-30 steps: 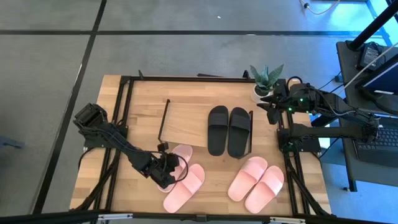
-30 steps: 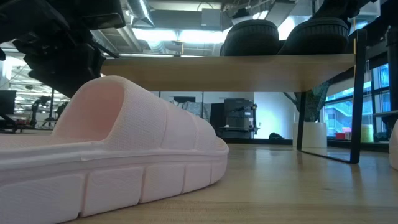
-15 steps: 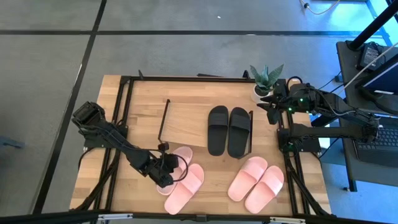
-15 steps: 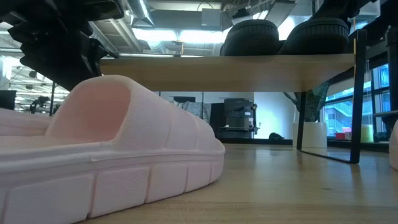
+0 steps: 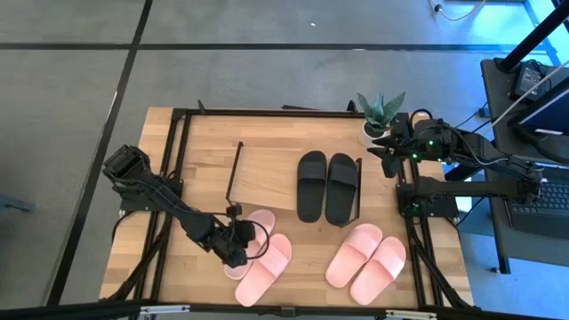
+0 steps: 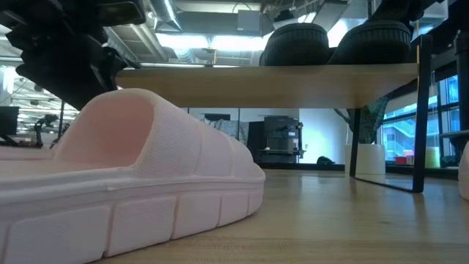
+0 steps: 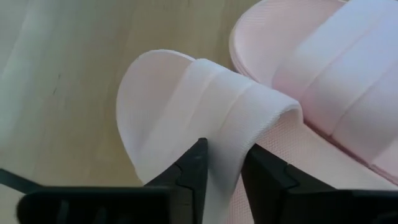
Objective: Pick and place slides into the shelf
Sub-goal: Put the left pink slides under the shelf
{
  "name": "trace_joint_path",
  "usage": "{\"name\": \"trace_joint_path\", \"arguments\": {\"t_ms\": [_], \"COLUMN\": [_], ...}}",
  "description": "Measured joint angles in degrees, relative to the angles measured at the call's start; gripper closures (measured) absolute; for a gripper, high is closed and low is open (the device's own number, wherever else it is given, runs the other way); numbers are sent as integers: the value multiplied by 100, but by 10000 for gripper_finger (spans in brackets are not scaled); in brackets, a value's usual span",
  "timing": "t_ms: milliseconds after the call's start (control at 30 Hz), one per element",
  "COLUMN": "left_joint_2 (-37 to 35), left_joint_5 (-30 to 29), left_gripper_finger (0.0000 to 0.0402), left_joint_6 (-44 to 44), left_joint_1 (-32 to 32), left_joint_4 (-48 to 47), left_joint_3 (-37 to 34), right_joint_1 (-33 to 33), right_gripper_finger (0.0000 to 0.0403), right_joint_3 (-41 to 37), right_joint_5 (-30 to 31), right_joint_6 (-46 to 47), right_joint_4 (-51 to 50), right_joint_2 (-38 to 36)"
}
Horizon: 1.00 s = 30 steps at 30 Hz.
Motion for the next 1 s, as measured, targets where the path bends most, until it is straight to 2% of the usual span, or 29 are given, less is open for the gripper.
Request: {"name": "trace_joint_path", "arguments": {"t_ms": [300, 667, 733, 867, 1000], "left_joint_2": [-87, -1160, -1425, -1892, -1986], "left_joint_5": [207, 432, 686, 1687, 2649], "left_gripper_finger": [240, 230, 230, 230, 230], "left_joint_6": [92, 153, 292, 638, 1127], "left_joint_1": [-7, -17, -17, -22, -157], "left_joint_4": [-47, -424, -434, -435, -448], "left_joint_3": [5, 7, 7, 7, 7], "right_joint_1": [0, -1, 0, -2, 0], "right_gripper_finger": [243, 243, 243, 243, 243], "right_joint_3": [0, 1, 0, 0, 0], "right_joint_5": [0, 0, 0, 0, 0], "right_joint_6": [20, 50, 53, 61, 63], "right_joint_4": [0, 7, 7, 7, 7], "right_joint_2": [0, 2, 1, 0, 2]}}
